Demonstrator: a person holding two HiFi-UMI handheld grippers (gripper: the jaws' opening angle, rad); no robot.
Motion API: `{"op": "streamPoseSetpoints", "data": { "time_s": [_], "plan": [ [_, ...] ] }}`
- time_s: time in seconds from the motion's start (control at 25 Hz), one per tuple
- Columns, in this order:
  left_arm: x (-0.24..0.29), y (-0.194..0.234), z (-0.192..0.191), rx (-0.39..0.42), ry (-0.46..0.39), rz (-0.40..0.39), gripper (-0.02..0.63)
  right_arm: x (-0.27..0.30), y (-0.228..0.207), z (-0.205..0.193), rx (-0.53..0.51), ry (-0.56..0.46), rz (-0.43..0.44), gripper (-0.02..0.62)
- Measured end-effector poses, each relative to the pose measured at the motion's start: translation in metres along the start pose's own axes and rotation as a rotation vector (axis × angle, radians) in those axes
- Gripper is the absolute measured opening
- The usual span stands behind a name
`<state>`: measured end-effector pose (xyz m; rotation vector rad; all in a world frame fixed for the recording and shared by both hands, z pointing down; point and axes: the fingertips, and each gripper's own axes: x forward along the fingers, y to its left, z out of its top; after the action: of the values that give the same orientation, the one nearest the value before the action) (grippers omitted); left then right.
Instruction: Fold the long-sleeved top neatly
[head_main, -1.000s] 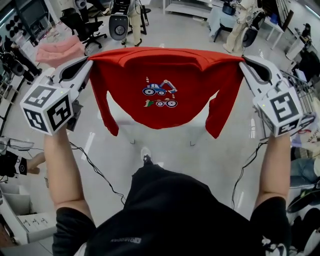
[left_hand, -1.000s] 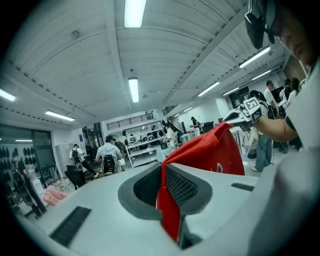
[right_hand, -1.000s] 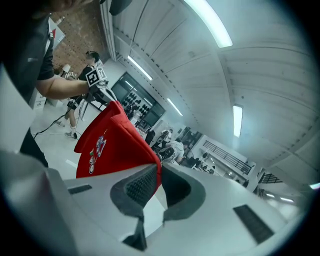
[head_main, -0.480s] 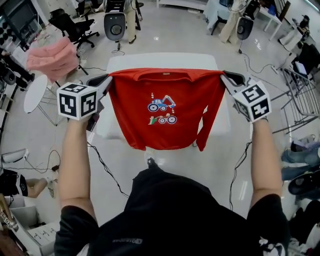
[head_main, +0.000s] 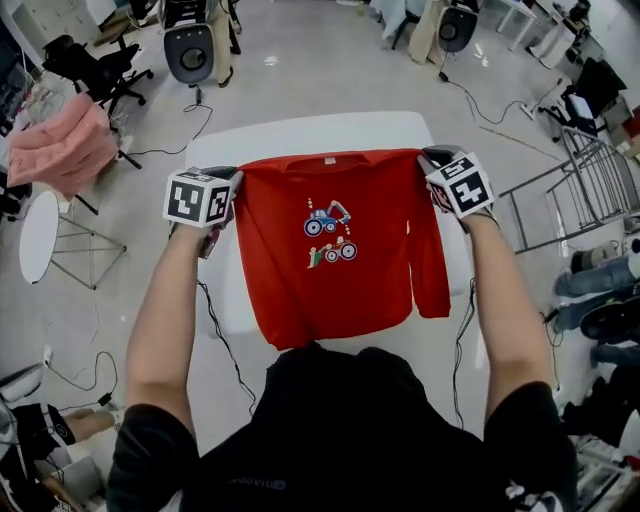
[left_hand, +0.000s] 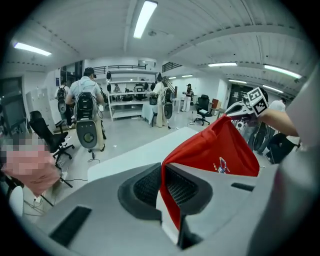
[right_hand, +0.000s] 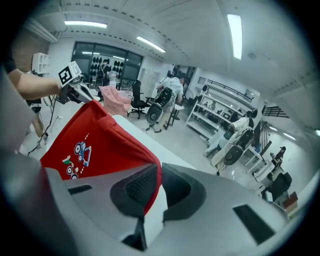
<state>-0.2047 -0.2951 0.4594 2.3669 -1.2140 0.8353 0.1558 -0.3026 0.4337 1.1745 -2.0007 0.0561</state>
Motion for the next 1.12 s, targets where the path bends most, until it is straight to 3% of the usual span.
{"op": "streamPoseSetpoints", "data": {
  "time_s": [0.12, 0.32, 0.56, 0.72, 0.92, 1.12],
  "plan": [
    [0.031, 0.012, 0.0, 0.006, 0.033, -0.001, 0.025, 0.032, -0.01, -0.008, -0.008, 0.046, 0.003, 0.034],
    [0.08, 0.043, 0.0, -0.076, 0.096, 0.019, 0.025, 0.101, -0.026, -0.013, -0.001, 0.117, 0.051, 0.034],
    [0.143, 0.063, -0.014, -0.181, 0.26, 0.063, 0.026, 0.189, -0.05, -0.027, -0.008, 0.18, 0.211, 0.037],
    [0.18, 0.096, -0.022, -0.197, 0.316, 0.105, 0.026, 0.247, -0.05, -0.032, 0.073, 0.224, 0.291, 0.037],
    [0.214, 0.114, -0.036, -0.274, 0.374, 0.112, 0.043, 0.279, -0.045, -0.053, 0.143, 0.298, 0.358, 0.046],
    [0.227, 0.123, -0.047, -0.305, 0.372, 0.132, 0.06, 0.295, -0.045, -0.051, 0.156, 0.278, 0.389, 0.05]
  ]
}}
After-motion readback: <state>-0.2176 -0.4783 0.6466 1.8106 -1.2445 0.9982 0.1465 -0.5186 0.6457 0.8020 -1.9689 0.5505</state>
